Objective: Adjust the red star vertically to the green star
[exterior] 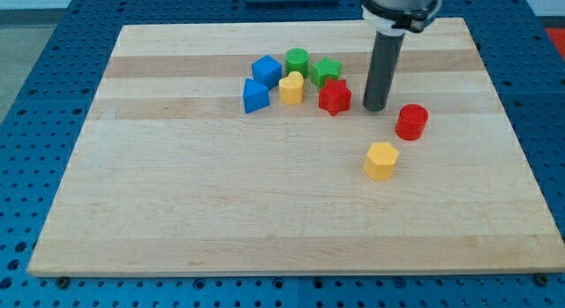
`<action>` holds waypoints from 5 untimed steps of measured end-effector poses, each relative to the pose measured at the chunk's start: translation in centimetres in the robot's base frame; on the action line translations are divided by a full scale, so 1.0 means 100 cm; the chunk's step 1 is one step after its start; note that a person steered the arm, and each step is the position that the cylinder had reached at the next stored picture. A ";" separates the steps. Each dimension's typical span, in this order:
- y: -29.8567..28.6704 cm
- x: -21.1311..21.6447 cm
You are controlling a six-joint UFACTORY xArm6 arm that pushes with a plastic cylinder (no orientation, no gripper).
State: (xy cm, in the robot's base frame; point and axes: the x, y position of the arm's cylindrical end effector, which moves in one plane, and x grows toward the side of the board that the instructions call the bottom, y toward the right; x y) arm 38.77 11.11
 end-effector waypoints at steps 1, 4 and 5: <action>-0.008 0.000; -0.024 0.000; -0.024 0.000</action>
State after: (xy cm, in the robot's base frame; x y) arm 38.77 8.72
